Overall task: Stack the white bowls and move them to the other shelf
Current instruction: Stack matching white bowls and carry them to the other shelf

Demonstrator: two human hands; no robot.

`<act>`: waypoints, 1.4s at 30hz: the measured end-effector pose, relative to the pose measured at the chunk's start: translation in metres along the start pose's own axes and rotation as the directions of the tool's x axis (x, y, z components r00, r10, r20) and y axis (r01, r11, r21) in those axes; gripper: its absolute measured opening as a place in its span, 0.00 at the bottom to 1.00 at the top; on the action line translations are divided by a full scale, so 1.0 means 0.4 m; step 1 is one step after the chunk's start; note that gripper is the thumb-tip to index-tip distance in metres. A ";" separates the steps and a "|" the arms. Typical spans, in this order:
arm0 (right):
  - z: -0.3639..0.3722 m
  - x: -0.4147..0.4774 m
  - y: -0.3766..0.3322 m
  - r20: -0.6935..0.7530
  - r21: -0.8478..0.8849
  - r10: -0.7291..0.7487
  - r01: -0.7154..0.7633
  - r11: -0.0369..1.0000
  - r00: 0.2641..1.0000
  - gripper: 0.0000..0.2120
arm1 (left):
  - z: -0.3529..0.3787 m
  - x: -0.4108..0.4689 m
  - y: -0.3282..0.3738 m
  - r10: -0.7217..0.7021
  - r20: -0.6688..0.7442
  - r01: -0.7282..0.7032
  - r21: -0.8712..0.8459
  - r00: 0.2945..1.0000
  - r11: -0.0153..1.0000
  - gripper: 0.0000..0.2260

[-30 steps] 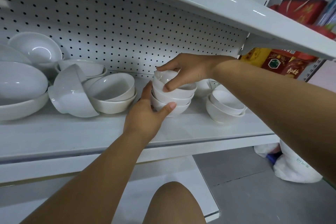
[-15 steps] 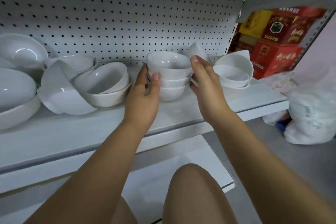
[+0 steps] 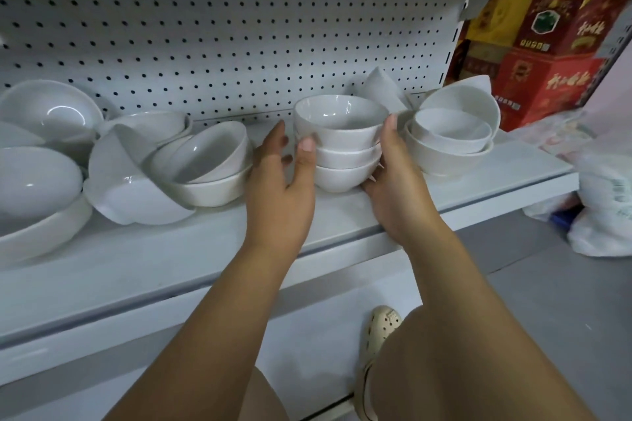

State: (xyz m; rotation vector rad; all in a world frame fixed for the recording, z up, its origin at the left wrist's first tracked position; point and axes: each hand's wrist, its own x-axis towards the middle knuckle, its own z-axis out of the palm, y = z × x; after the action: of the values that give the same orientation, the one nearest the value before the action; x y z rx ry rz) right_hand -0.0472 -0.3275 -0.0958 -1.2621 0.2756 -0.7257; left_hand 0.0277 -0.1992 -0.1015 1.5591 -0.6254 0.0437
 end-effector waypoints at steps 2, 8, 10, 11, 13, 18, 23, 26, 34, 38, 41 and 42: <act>-0.014 -0.014 0.006 0.041 -0.064 -0.039 0.042 0.997 0.998 0.29 | 0.000 0.007 0.005 -0.021 0.073 0.024 -0.038 0.997 0.999 0.26; -0.039 -0.033 0.018 0.057 -0.157 -0.100 0.108 0.982 0.993 0.32 | -0.003 0.015 0.003 -0.114 0.119 0.131 -0.150 0.986 0.980 0.31; -0.038 -0.042 0.014 0.053 -0.173 -0.117 0.125 0.977 0.992 0.30 | -0.007 0.011 0.010 -0.146 0.098 0.161 -0.171 0.984 0.972 0.26; -0.037 -0.047 0.012 0.056 -0.176 -0.120 0.128 0.976 0.991 0.29 | -0.010 0.008 0.017 -0.153 0.097 0.169 -0.185 0.983 0.968 0.21; -0.035 -0.061 0.007 0.053 -0.183 -0.133 0.141 0.973 0.990 0.27 | -0.018 0.002 0.031 -0.168 0.112 0.189 -0.212 0.979 0.959 0.14; -0.041 -0.134 -0.011 -0.011 -0.173 -0.178 0.174 0.969 0.984 0.27 | -0.032 -0.033 0.059 -0.176 0.194 0.225 -0.276 0.965 0.934 0.19; -0.055 -0.231 -0.084 -0.045 -0.166 -0.203 0.193 0.967 0.978 0.27 | -0.026 -0.120 0.107 -0.132 0.229 0.209 -0.357 0.965 0.910 0.19; -0.062 -0.294 -0.135 -0.069 -0.204 -0.225 0.207 0.957 0.972 0.27 | -0.025 -0.173 0.158 -0.103 0.240 0.197 -0.409 0.965 0.891 0.16; -0.096 -0.508 -0.273 -0.129 -0.305 -0.282 0.233 0.924 0.951 0.24 | -0.021 -0.317 0.270 -0.119 0.385 0.295 -0.440 0.915 0.848 0.24; -0.132 -0.570 -0.321 -0.187 -0.349 -0.327 0.249 0.903 0.926 0.22 | 0.020 -0.354 0.310 -0.087 0.476 0.317 -0.427 0.875 0.847 0.23; -0.173 -0.592 -0.353 -0.239 -0.354 -0.341 0.246 0.903 0.909 0.23 | 0.069 -0.372 0.344 -0.067 0.518 0.327 -0.430 0.853 0.841 0.21; -0.190 -0.594 -0.363 -0.254 -0.357 -0.345 0.244 0.902 0.904 0.25 | 0.089 -0.376 0.353 -0.057 0.529 0.327 -0.432 0.846 0.840 0.20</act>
State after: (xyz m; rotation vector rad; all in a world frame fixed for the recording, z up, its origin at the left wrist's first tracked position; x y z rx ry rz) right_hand -0.3185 -0.2529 -0.0304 -1.5132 0.4783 -1.1883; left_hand -0.1695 -0.1726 -0.0361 1.0952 -0.7947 -0.6648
